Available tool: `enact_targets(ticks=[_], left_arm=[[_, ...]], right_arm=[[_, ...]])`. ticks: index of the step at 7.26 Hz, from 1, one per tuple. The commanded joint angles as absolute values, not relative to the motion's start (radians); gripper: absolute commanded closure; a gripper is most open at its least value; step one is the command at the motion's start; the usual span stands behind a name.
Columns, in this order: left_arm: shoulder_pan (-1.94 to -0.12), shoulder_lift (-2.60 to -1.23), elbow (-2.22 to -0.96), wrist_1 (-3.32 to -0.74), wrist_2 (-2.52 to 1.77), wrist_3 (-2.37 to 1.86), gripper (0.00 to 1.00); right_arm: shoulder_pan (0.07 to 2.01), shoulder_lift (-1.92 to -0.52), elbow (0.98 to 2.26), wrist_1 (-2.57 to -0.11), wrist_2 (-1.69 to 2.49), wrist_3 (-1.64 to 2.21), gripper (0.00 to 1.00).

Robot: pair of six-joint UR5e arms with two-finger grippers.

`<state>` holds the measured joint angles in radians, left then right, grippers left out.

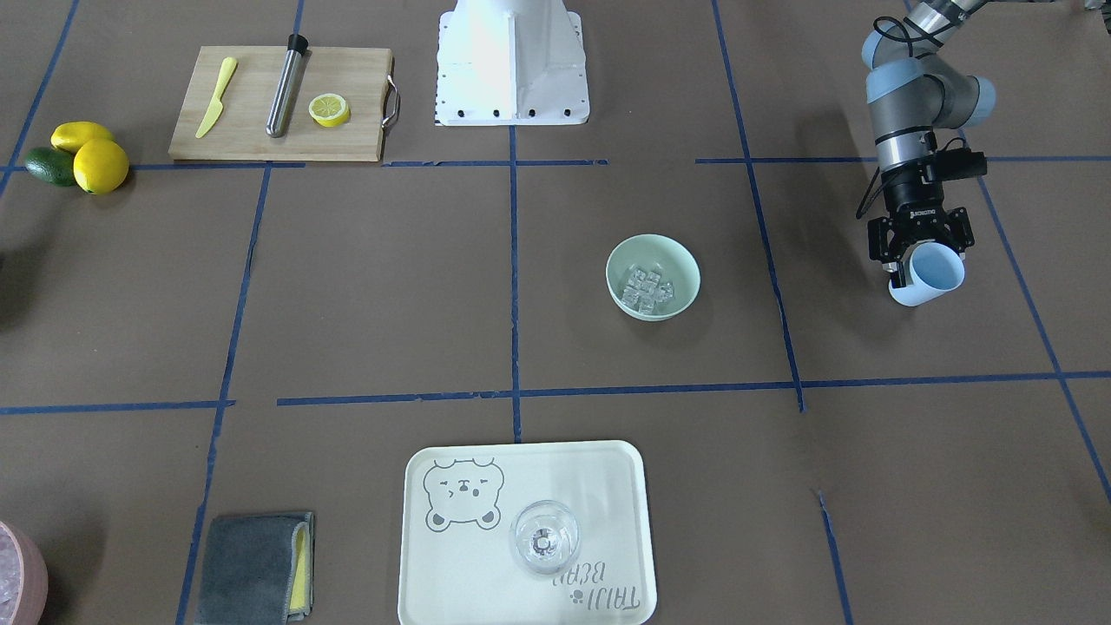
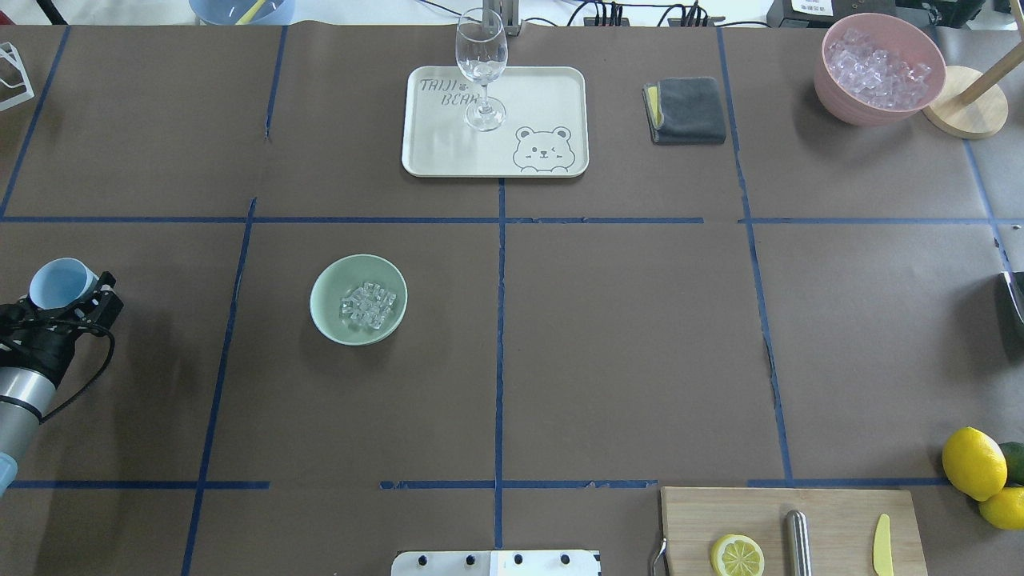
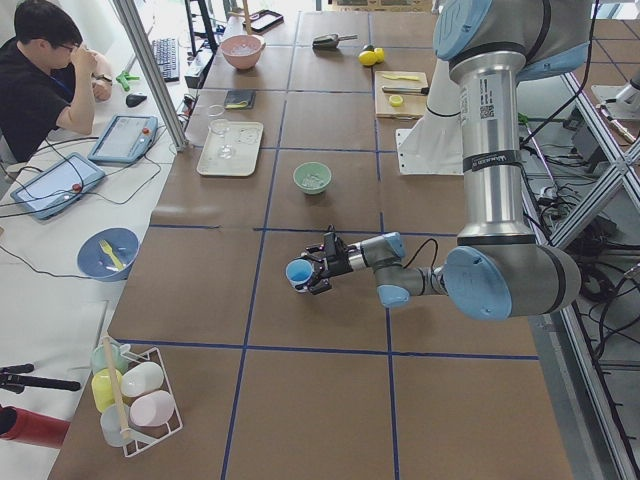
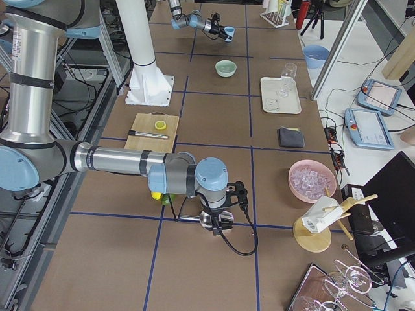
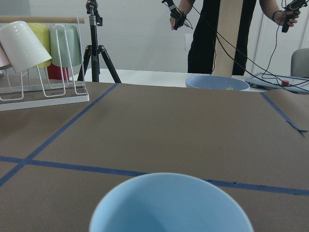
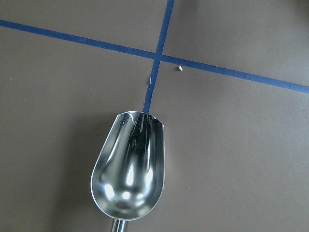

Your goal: Pour ice into bowl

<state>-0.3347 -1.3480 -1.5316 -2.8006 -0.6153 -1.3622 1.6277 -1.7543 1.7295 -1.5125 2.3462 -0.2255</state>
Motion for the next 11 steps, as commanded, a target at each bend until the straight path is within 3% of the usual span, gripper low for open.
enact_targets(ticks=[1, 3, 6, 9, 11], left_arm=[[-0.342, -1.248, -1.673, -2.856, -0.618, -1.226, 0.0], [-0.435, -1.236, -1.68, -2.998, -0.709, -1.027, 0.0], [-0.764, -1.238, -1.73, -3.022, -1.158, -0.637, 0.0], [-1.194, -1.259, -1.761, -2.784, -1.759, -0.287, 0.0], [-1.461, -1.325, -1.787, -2.467, -2.127, -0.264, 0.0]], right_arm=[[1.631, -1.753, 1.736, -1.513, 2.345, -0.222, 0.0], [1.631, -1.752, 1.736, -1.513, 2.347, -0.222, 0.0], [1.631, -1.753, 1.749, -1.513, 2.347, -0.221, 0.0], [1.631, -1.746, 1.785, -1.513, 2.35, -0.221, 0.0], [1.629, -1.746, 1.844, -1.511, 2.362, -0.225, 0.0]])
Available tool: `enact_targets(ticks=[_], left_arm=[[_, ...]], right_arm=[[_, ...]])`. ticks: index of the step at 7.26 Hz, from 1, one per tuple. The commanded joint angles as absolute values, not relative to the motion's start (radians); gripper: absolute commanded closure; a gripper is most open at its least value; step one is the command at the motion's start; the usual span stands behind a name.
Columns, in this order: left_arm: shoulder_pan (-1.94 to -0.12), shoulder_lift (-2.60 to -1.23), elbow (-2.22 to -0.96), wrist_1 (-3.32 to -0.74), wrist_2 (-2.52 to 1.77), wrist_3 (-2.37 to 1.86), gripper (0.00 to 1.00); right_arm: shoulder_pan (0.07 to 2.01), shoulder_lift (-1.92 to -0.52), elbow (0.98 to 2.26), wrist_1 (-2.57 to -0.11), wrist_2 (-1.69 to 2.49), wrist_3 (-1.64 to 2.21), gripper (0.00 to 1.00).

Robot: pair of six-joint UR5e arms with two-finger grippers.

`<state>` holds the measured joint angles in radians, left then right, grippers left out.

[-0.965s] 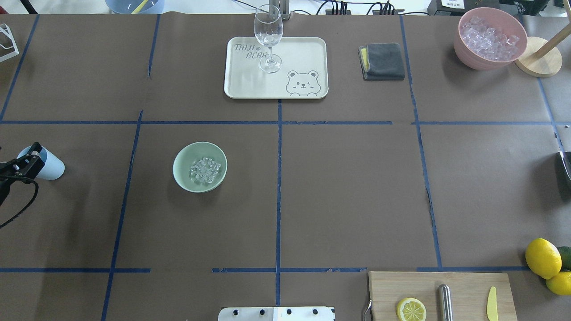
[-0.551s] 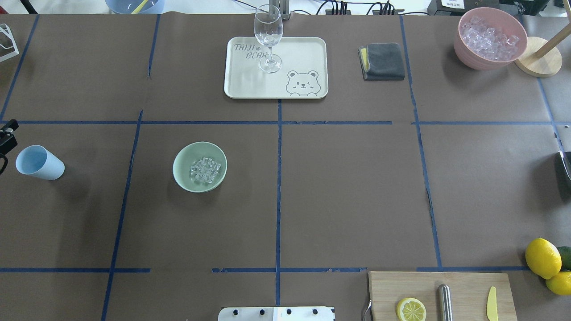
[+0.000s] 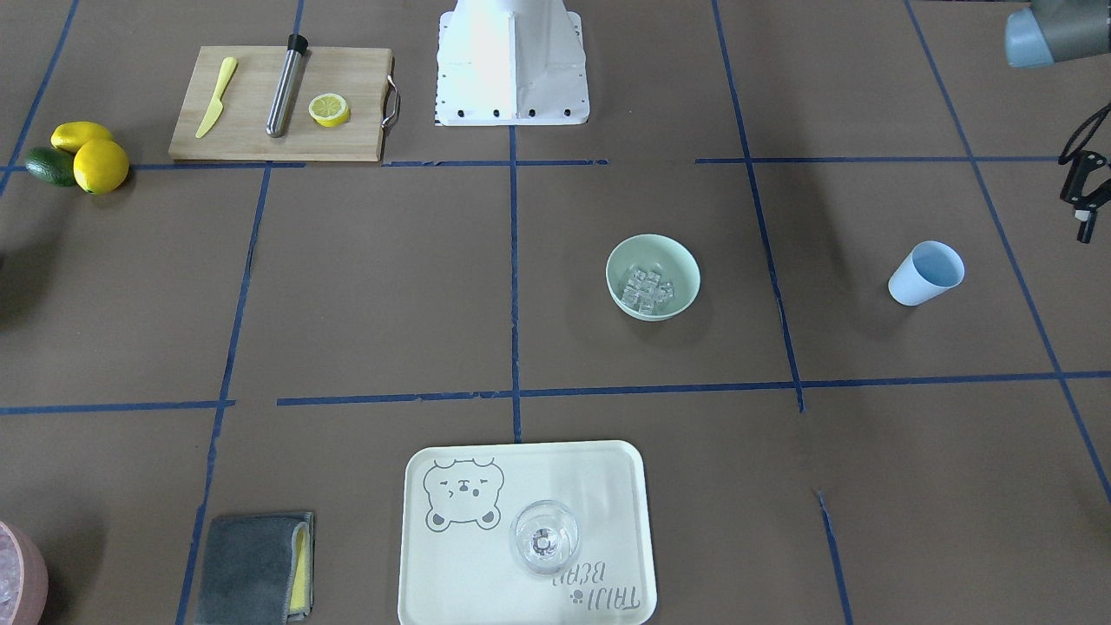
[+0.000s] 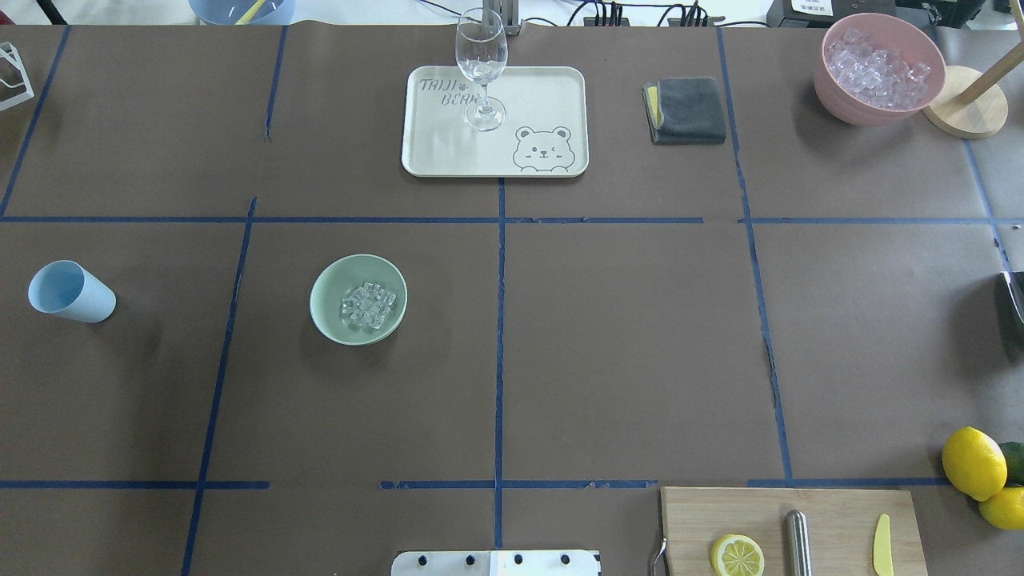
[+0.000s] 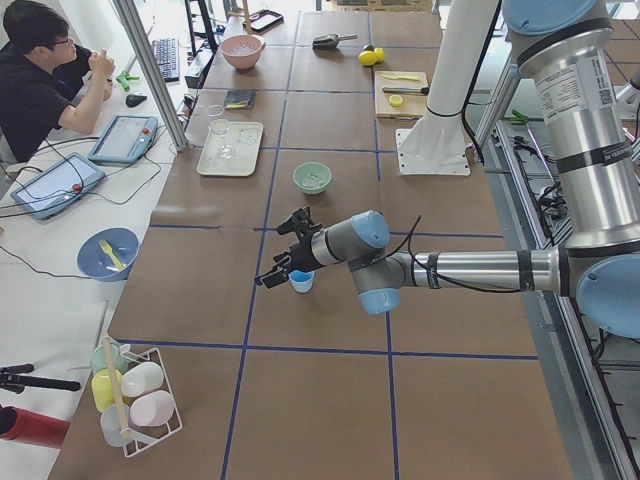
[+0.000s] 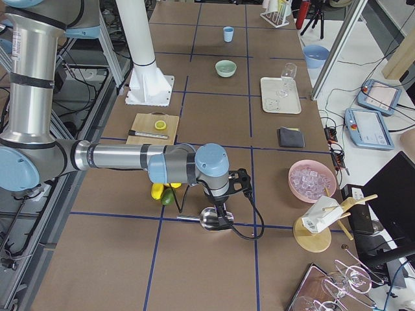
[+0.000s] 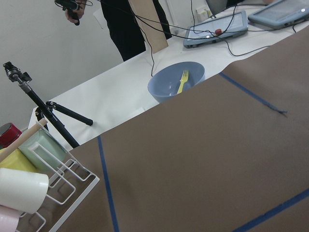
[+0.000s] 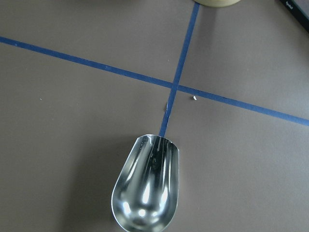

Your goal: Pour ice into bowl

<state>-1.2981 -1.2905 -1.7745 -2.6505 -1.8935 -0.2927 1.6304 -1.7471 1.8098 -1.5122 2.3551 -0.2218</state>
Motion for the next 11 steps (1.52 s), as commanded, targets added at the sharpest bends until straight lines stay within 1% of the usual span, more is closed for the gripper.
enact_targets(ticks=[1, 2, 3, 4, 5, 6, 7, 8, 9, 10, 11], left_arm=[[-1.483, -1.319, -1.775, -2.407, -2.155, -0.264, 0.0], [-1.494, -1.328, -1.76, -2.24, -2.166, -0.264, 0.0], [-1.523, -1.412, -1.755, -2.048, -2.177, -0.262, 0.0], [-1.514, -1.463, -1.752, -1.832, -2.175, -0.262, 0.0], [-1.514, -1.53, -1.747, -1.651, -2.174, -0.199, 0.0], [-1.535, -1.531, -1.747, -1.558, -2.187, -0.014, 0.0], [-1.573, -1.511, -1.747, -1.542, -2.297, 0.089, 0.0], [-1.575, -1.503, -1.737, -1.542, -2.36, 0.087, 0.0], [-1.577, -1.506, -1.733, -1.539, -2.37, 0.087, 0.0], [-1.577, -1.506, -1.732, -1.534, -2.403, 0.084, 0.0], [-1.577, -1.508, -1.739, -1.535, -2.413, 0.086, 0.0]], right_arm=[[1.628, -1.746, 1.853, -1.455, 2.368, -0.225, 0.0], [1.605, -1.75, 1.844, -1.386, 2.455, -0.222, 0.0], [1.568, -1.729, 1.851, -1.361, 2.533, -0.216, 0.0], [1.499, -1.645, 1.855, -1.358, 2.545, -0.174, 0.0], [1.42, -1.605, 1.873, -1.347, 2.539, -0.029, 0.0], [1.349, -1.524, 1.879, -1.321, 2.539, 0.121, 0.0], [1.251, -1.431, 1.9, -1.322, 2.517, 0.297, 0.0], [1.141, -1.329, 1.911, -1.324, 2.434, 0.483, 0.0], [0.977, -1.219, 1.91, -1.337, 2.298, 0.675, 0.0], [0.824, -1.104, 1.893, -1.385, 2.16, 0.821, 0.0], [0.725, -0.98, 1.872, -1.502, 2.047, 0.897, 0.0]])
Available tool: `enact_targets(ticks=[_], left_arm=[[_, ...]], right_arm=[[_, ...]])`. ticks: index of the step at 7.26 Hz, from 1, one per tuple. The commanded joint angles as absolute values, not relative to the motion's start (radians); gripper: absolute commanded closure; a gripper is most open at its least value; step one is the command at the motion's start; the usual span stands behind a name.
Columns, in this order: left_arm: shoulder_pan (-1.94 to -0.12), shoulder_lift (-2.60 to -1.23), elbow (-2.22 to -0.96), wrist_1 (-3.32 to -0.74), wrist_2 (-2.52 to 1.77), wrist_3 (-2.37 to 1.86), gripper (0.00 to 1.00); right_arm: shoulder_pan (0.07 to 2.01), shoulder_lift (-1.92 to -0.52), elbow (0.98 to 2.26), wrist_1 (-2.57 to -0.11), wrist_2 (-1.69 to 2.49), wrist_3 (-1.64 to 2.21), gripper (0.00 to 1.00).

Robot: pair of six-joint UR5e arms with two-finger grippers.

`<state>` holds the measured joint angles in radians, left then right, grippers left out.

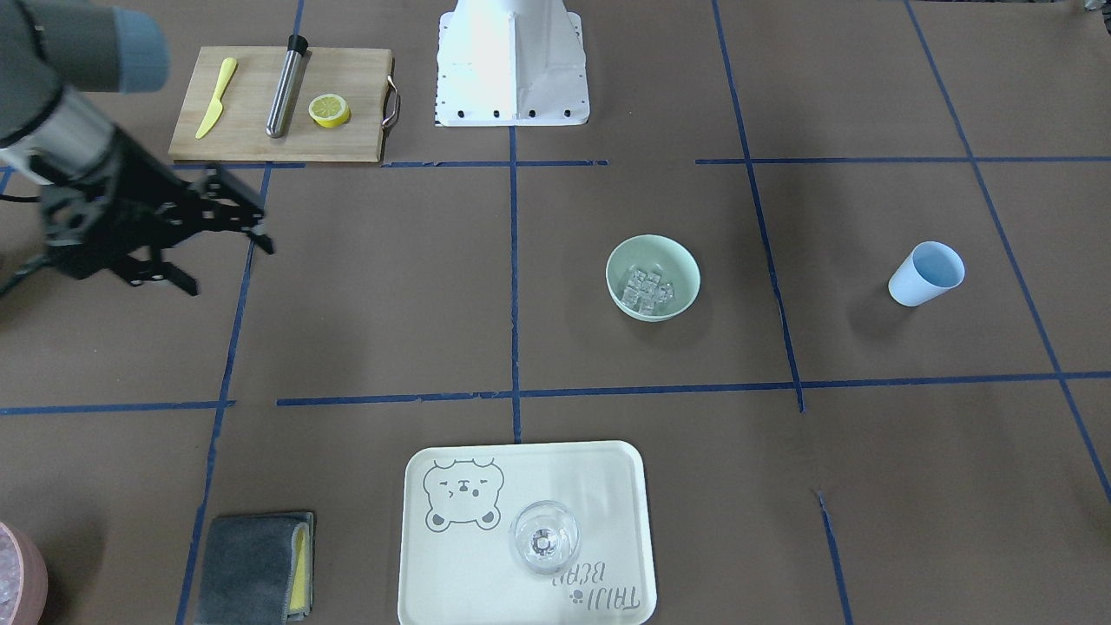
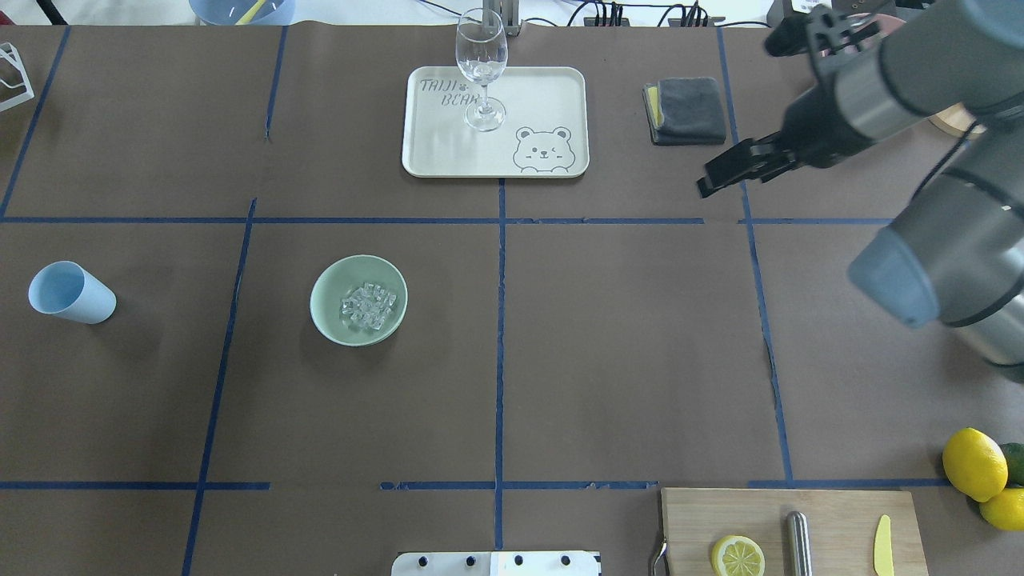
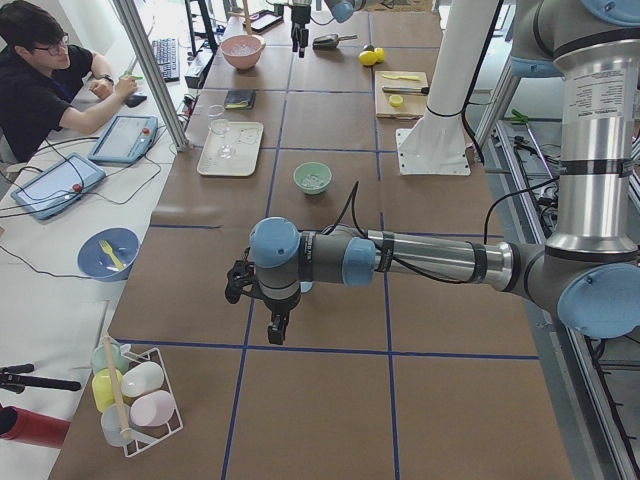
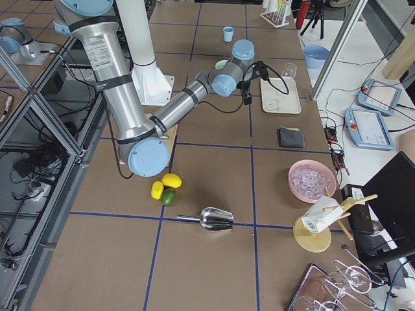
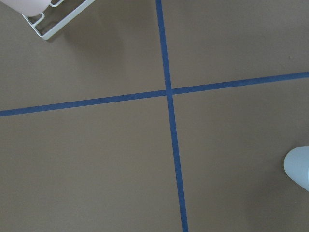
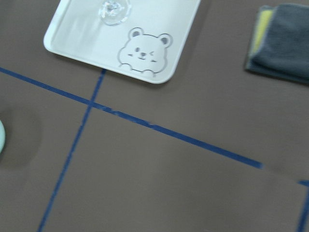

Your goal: Pour ice into bowl

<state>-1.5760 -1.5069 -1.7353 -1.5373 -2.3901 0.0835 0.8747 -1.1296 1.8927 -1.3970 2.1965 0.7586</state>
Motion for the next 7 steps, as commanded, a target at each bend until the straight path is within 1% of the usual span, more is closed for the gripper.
enact_targets(ticks=[1, 2, 4, 5, 6, 7], left_arm=[[-1.577, -1.512, -1.747, -1.536, -2.411, 0.084, 0.0], [-1.577, -1.519, -1.752, -1.536, -2.413, 0.086, 0.0], [-1.577, -1.519, -1.763, -1.537, -2.413, 0.086, 0.0], [-1.577, -1.52, -1.764, -1.537, -2.413, 0.084, 0.0], [-1.577, -1.52, -1.766, -1.539, -2.413, 0.084, 0.0], [-1.577, -1.52, -1.766, -1.539, -2.414, 0.084, 0.0]], right_arm=[[0.636, -0.851, 1.791, -1.561, 1.945, 0.964, 0.0], [0.564, -0.737, 1.66, -1.557, 1.854, 1.042, 0.0], [0.487, -0.492, 1.309, -1.543, 1.789, 1.181, 0.01], [0.453, -0.453, 1.202, -1.454, 1.743, 1.207, 0.0], [0.413, -0.459, 1.145, -1.348, 1.686, 1.247, 0.01], [0.397, -0.465, 1.126, -1.342, 1.652, 1.265, 0.05]])
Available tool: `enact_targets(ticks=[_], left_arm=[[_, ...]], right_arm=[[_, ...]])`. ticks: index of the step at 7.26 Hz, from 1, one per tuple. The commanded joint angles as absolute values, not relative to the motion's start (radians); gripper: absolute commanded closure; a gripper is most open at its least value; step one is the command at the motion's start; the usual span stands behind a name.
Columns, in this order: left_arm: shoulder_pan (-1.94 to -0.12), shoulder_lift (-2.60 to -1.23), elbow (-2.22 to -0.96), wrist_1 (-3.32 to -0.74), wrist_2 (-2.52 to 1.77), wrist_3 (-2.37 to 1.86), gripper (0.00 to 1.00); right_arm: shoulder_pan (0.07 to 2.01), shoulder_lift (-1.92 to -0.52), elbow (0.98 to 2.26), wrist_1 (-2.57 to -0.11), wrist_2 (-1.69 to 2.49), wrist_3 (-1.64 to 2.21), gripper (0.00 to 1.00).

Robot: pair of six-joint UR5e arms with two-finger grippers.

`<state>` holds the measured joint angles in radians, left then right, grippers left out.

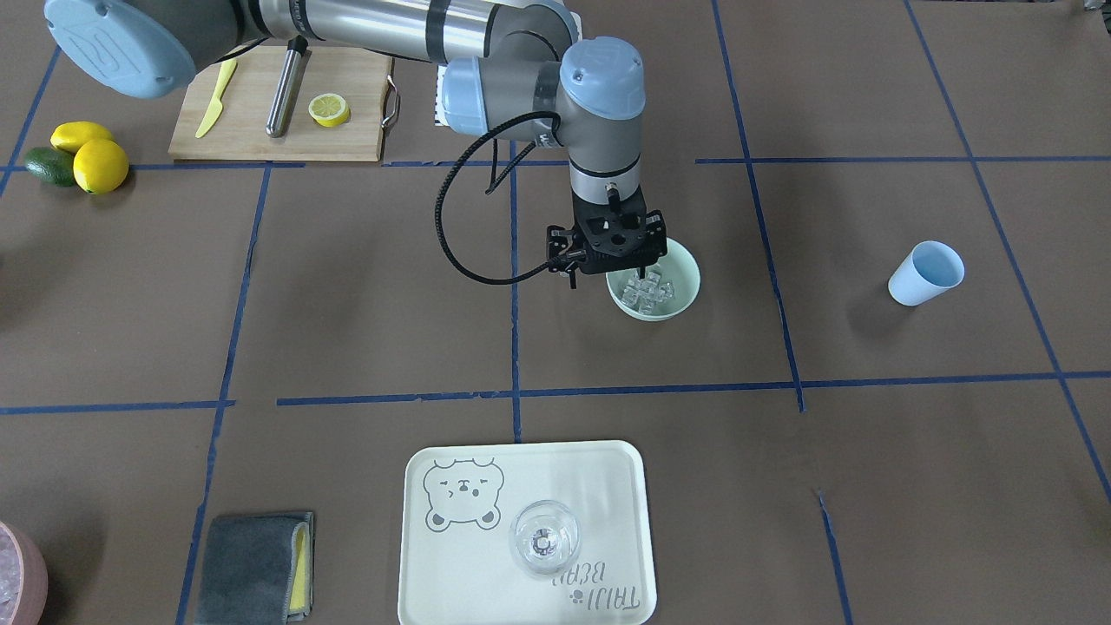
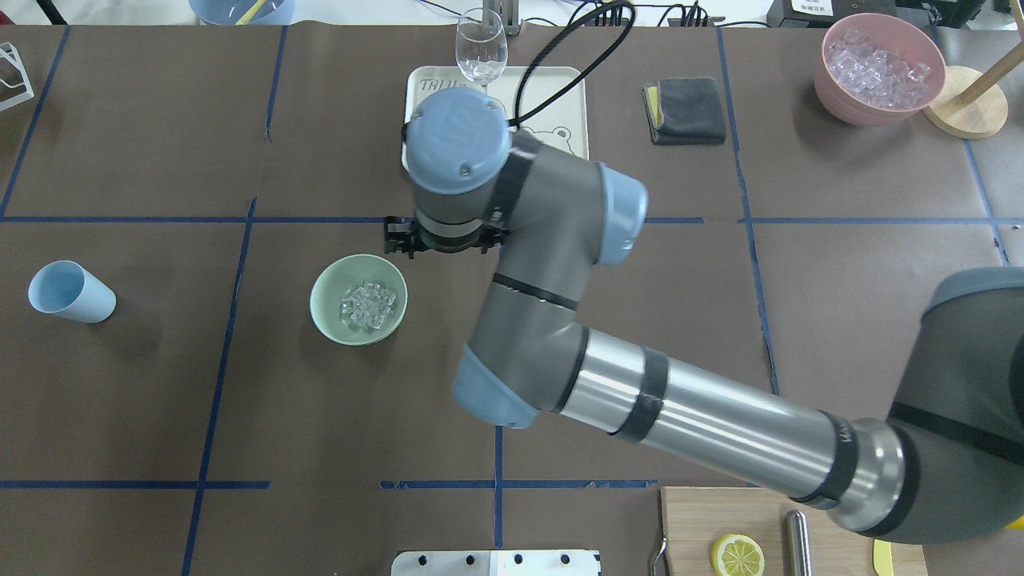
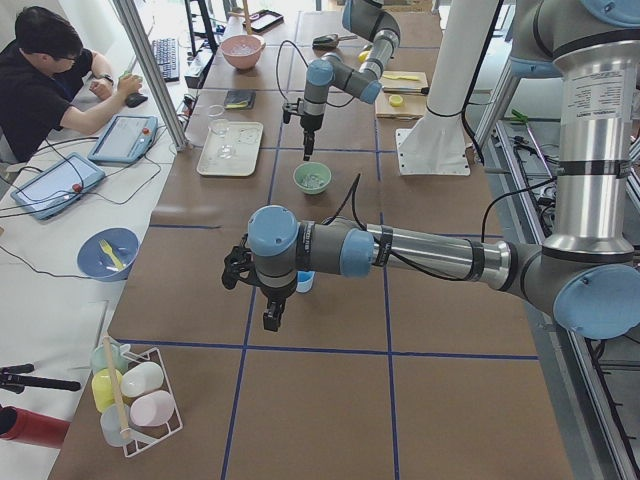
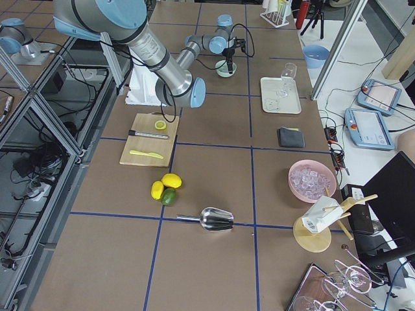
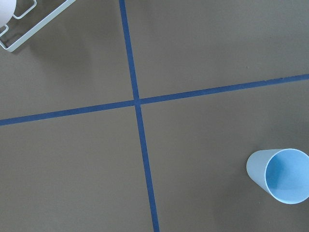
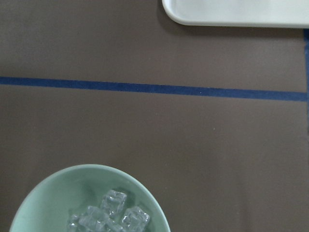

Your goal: Pour ice into bowl

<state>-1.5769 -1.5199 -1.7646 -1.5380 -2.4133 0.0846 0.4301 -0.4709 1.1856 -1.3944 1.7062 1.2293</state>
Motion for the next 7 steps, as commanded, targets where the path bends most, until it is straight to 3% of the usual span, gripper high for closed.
enact_targets(ticks=[1, 2, 5, 7], left_arm=[[-1.577, -1.52, -1.764, -1.539, -2.414, 0.084, 0.0], [-1.577, -1.519, -1.764, -1.539, -2.414, 0.084, 0.0], [-1.577, -1.514, -1.763, -1.542, -2.414, 0.086, 0.0], [-1.577, -1.514, -1.763, -1.543, -2.416, 0.086, 0.0]], right_arm=[[0.39, -0.475, 1.126, -1.342, 1.654, 1.267, 0.26], [0.39, -0.479, 1.126, -1.341, 1.669, 1.241, 0.99], [0.396, -0.48, 1.158, -1.344, 1.683, 1.235, 1.0], [0.47, -0.579, 1.297, -1.344, 1.71, 1.227, 1.0]])
